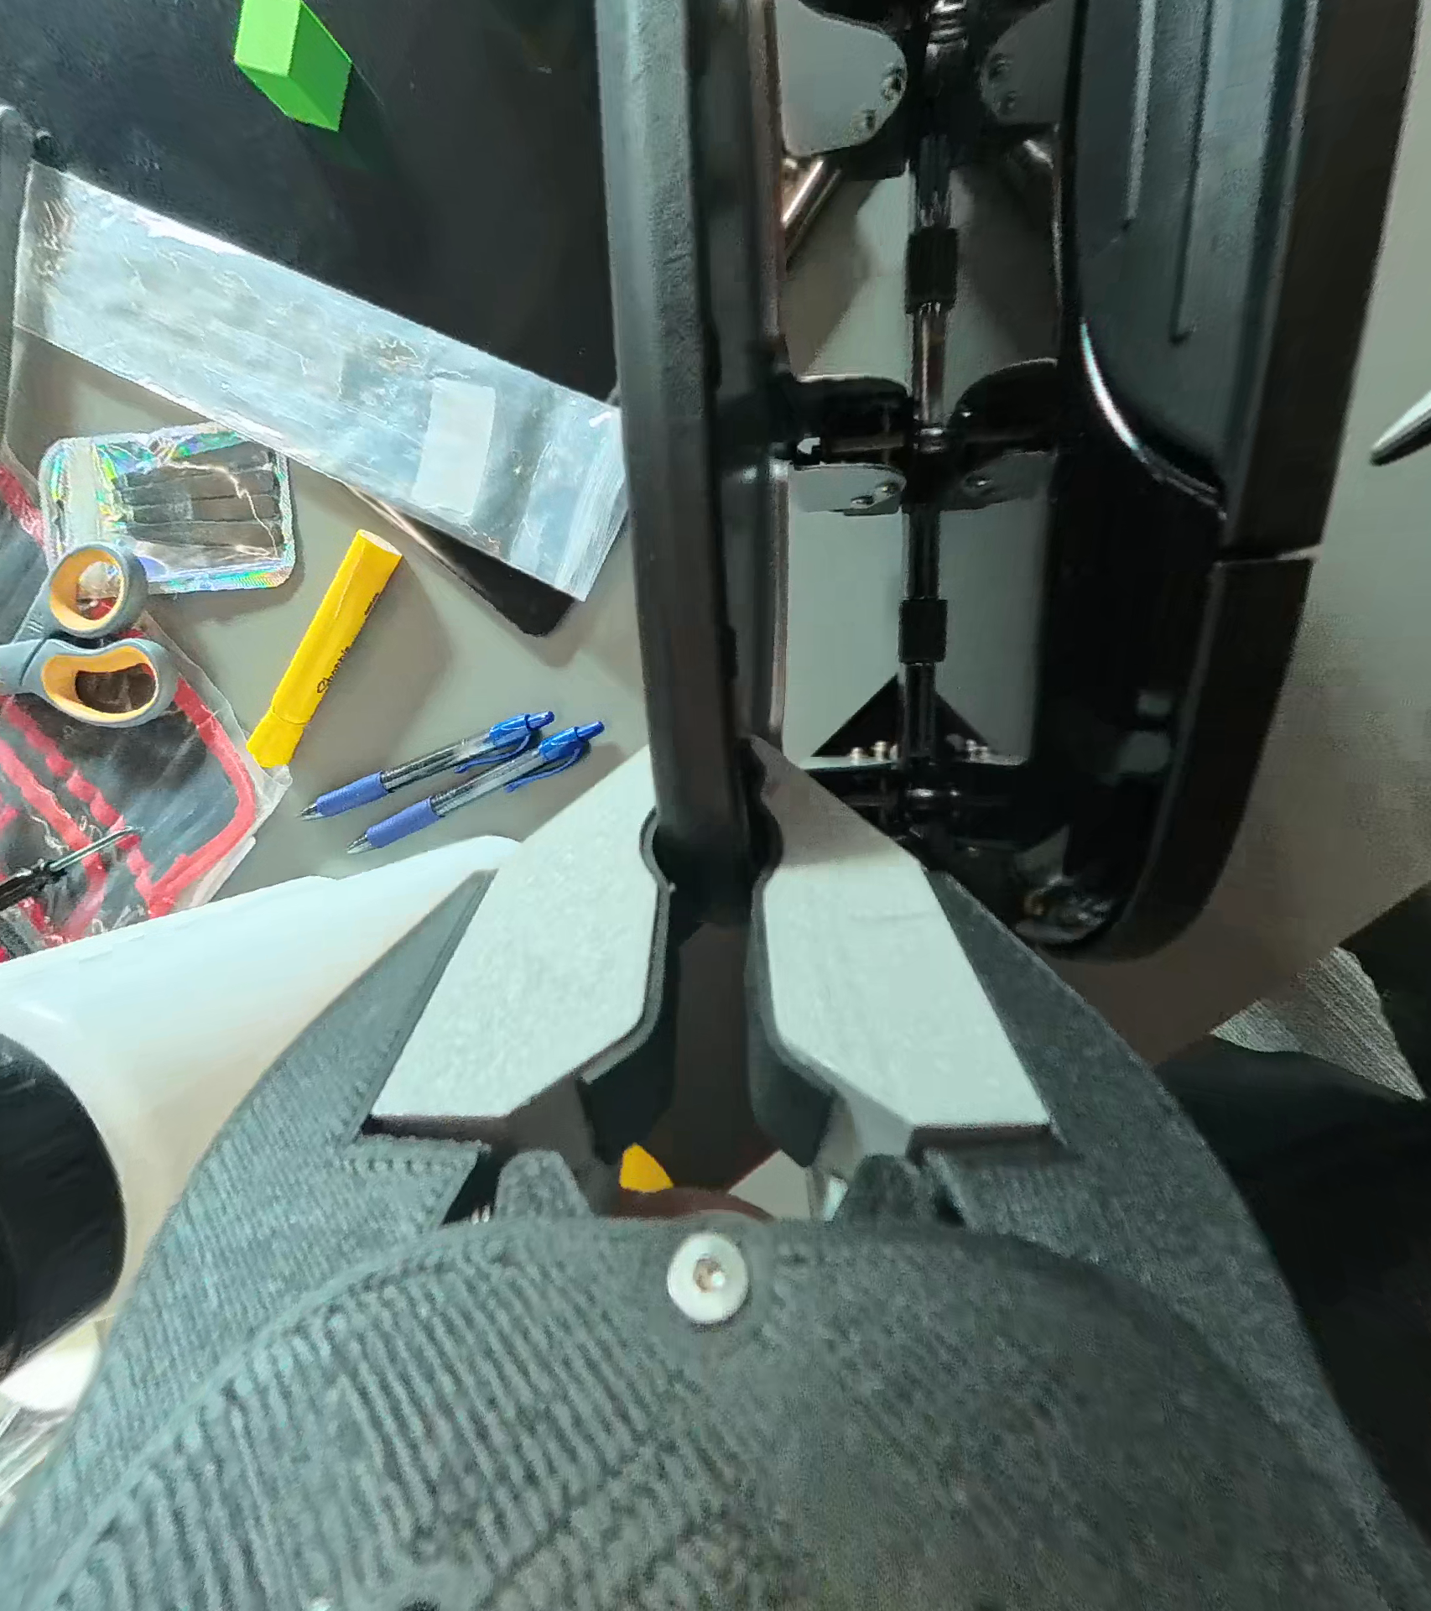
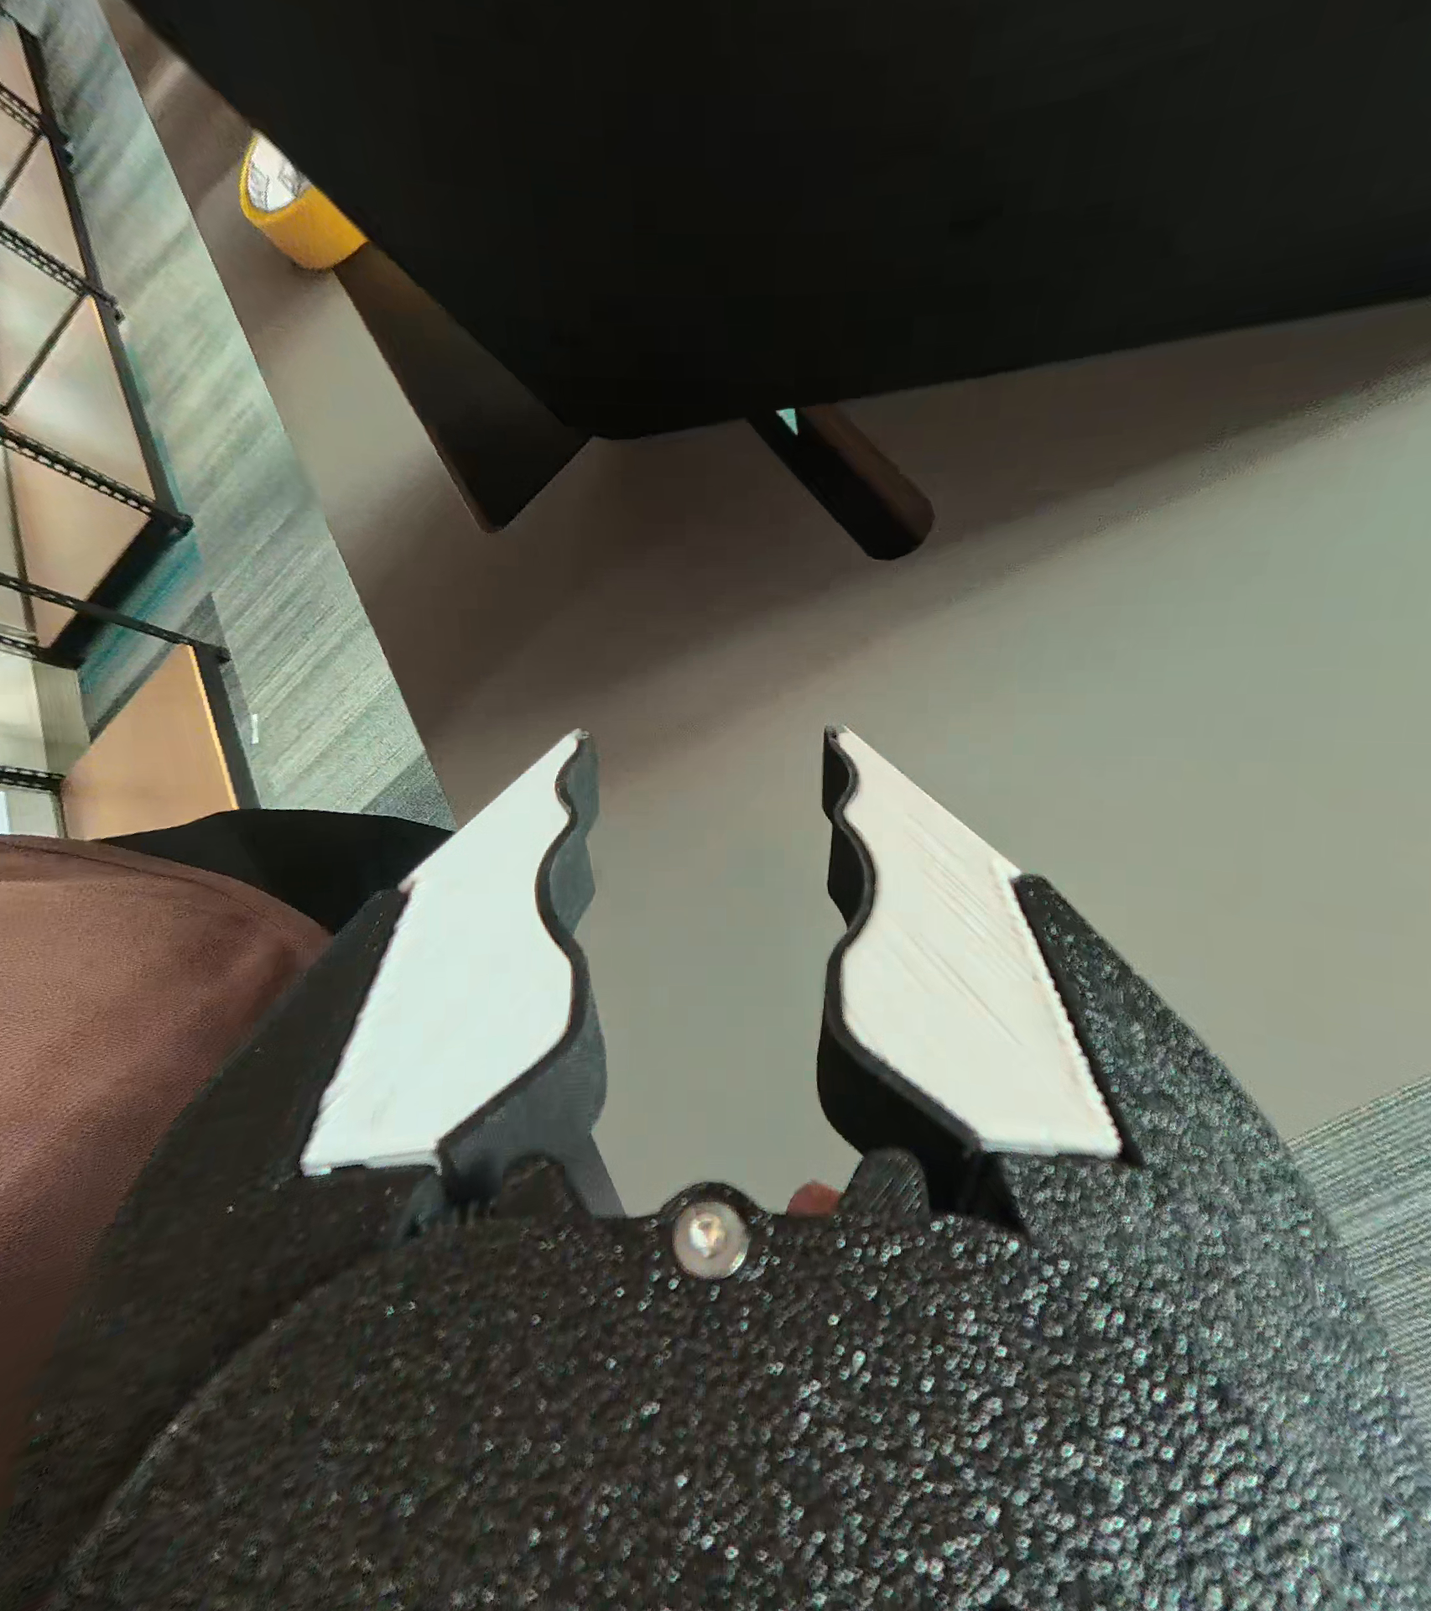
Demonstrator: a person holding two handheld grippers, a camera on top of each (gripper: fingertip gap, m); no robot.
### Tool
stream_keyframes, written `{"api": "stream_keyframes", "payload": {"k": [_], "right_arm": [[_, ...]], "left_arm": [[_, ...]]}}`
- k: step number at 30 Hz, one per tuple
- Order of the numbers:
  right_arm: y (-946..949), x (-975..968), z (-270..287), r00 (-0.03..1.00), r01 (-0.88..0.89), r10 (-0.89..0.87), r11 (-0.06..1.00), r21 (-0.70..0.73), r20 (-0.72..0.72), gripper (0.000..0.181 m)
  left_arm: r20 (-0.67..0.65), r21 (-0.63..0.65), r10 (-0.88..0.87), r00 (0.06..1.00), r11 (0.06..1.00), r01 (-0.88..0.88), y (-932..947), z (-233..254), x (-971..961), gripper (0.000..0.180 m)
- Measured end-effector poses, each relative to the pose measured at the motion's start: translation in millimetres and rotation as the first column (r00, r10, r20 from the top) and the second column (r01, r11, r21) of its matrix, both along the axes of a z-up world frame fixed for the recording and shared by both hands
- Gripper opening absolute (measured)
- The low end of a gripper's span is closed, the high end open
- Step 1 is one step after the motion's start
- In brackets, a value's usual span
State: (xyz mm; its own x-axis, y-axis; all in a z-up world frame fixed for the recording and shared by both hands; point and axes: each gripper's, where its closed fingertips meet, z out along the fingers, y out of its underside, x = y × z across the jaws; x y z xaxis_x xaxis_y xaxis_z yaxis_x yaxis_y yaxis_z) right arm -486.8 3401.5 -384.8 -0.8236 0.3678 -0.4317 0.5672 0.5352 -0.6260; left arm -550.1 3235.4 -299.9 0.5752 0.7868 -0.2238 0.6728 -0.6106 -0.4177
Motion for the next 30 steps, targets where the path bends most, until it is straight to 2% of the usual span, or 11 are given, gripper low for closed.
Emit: {"api": "stream_keyframes", "payload": {"k": [6, 11, 14, 17, 19, 21, 23, 30], "right_arm": [[33.7, -52.0, 17.3, 0.993, 0.104, -0.1, 0.992, -0.072, 0.06, 0.053], [59.3, -77.4, 50.5, 0.983, 0.18, -0.17, 0.965, -0.19, 0.067, 0.055], [69.5, -67.0, 63.3, 0.978, 0.2, -0.176, 0.943, -0.266, 0.11, 0.058], [79.3, -50.1, 64.4, 0.965, 0.229, -0.172, 0.921, -0.316, 0.198, 0.06], [83.3, -44.5, 65.6, 0.943, 0.269, -0.175, 0.9, -0.343, 0.283, 0.062], [87.5, -51.4, 69.9, 0.929, 0.311, -0.206, 0.883, -0.351, 0.306, 0.064], [89.9, -64.5, 77.8, 0.936, 0.322, -0.239, 0.879, -0.351, 0.258, 0.064], [81.0, -73.9, 89.5, 0.954, 0.287, -0.234, 0.896, -0.338, 0.189, 0.061]], "left_arm": [[-0.023, -0.072, -0.064, 0.998, 0.995, 0.062, 3.8, 3.7, 0.7, 0.01], [-0.137, -0.189, -0.199, 0.97, 0.967, 0.172, 27.2, 13.6, 13.0, 0.011], [-0.191, -0.254, -0.229, 0.954, 0.951, 0.178, 39.0, 15.5, 23.7, 0.011], [-0.232, -0.322, -0.271, 0.934, 0.928, 0.189, 45.5, 14.9, 31.8, 0.012], [-0.228, -0.31, -0.262, 0.938, 0.932, 0.185, 48.2, 13.6, 35.1, 0.013], [-0.199, -0.264, -0.225, 0.954, 0.95, 0.169, 43.8, 13.5, 31.0, 0.012], [-0.133, -0.199, -0.174, 0.976, 0.969, 0.146, 32.2, 13.4, 19.1, 0.011], [0.21, 0.032, -0.101, 0.972, 0.995, 0.096, -18.7, -13.2, -27.8, 0.01]]}}
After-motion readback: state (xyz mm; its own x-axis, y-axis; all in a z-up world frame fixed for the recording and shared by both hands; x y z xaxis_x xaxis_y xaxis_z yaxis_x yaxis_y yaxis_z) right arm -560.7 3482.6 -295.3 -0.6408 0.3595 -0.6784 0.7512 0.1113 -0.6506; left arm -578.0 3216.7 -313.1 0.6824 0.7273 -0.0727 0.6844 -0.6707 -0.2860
